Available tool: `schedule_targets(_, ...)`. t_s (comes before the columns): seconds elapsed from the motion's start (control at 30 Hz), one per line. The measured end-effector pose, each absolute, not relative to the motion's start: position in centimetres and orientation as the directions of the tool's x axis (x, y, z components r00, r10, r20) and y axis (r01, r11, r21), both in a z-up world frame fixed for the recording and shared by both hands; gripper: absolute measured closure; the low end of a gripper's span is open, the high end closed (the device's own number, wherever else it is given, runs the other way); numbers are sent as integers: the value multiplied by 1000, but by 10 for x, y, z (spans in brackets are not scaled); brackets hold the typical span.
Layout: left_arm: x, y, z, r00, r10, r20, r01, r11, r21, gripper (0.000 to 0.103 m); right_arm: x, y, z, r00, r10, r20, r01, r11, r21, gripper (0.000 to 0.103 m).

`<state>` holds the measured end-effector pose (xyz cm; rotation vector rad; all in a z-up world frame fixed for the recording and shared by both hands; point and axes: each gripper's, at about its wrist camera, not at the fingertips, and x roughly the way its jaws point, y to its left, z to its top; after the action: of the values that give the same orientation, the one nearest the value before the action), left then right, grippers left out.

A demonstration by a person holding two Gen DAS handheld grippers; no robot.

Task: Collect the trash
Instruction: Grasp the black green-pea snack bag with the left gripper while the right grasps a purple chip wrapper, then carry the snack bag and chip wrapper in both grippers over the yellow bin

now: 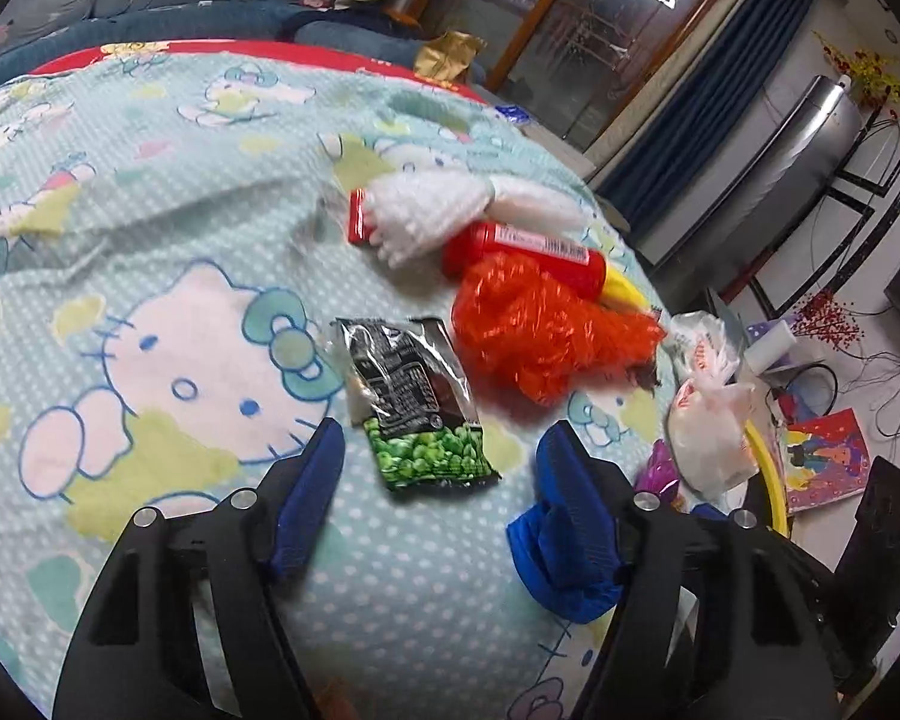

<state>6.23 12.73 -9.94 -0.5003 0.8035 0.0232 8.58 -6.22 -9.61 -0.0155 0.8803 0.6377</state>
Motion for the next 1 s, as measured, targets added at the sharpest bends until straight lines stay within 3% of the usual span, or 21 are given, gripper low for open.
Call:
schedule_targets(0.07,63,125,-100,701,-154,-696,-214,886,-411,39,87,-60,-98,464,506,-727,-525,818,234,59)
schedule_targets(0.13,64,125,-102,698,-135,-703,-233,885,-403,52,88,-57,-100,464,499,-732,-531,818,222,76)
schedule_targets(0.43,64,137,-106,689,-130,-713,-259,875,-410,81,79,-58,-95,468,523,-712,-564,797,215,94)
schedule_targets(1.0,47,131,-36,806,-97,-583,-168,908,-384,82,69,-76,-53,522,594,-612,-572,776,265,98)
